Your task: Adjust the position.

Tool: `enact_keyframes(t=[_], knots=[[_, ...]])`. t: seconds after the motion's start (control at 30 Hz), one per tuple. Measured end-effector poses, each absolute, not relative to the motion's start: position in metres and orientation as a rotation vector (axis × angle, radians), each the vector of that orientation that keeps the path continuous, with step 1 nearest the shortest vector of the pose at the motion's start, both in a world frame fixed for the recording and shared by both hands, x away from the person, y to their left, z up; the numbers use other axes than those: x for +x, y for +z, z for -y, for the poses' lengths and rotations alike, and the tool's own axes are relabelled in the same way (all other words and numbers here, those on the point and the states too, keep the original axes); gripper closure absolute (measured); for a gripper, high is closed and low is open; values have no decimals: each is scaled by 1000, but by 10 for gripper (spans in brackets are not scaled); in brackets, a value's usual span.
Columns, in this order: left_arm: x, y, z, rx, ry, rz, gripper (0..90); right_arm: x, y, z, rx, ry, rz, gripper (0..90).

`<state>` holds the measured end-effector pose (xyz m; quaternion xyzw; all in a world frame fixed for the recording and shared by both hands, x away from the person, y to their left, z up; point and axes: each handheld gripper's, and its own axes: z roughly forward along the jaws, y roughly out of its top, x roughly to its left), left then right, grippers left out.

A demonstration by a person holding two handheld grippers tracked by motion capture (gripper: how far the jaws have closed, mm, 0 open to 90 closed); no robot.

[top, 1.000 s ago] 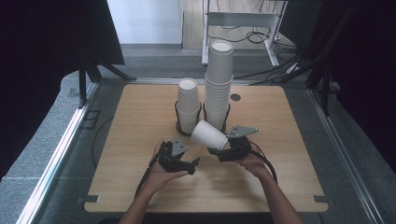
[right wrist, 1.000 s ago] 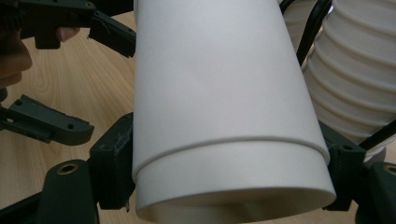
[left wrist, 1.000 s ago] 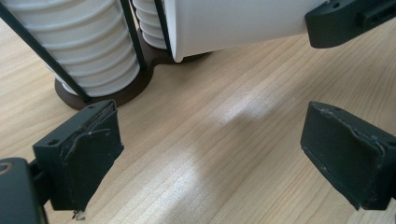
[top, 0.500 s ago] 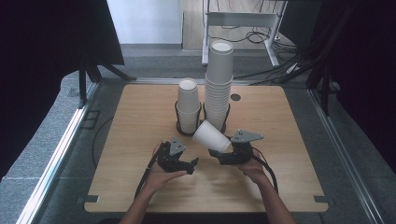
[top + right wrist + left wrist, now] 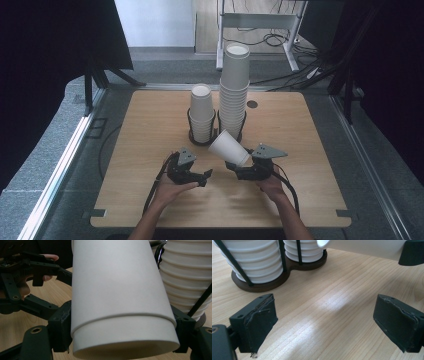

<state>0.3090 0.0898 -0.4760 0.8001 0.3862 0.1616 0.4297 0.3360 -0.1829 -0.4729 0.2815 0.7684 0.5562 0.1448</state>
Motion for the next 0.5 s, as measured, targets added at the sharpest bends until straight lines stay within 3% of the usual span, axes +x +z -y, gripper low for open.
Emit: enact_keyframes(t=[0.5], knots=[[311, -474, -97, 1909, 276, -982, 51, 335, -478, 186, 838, 1761, -2143, 234]])
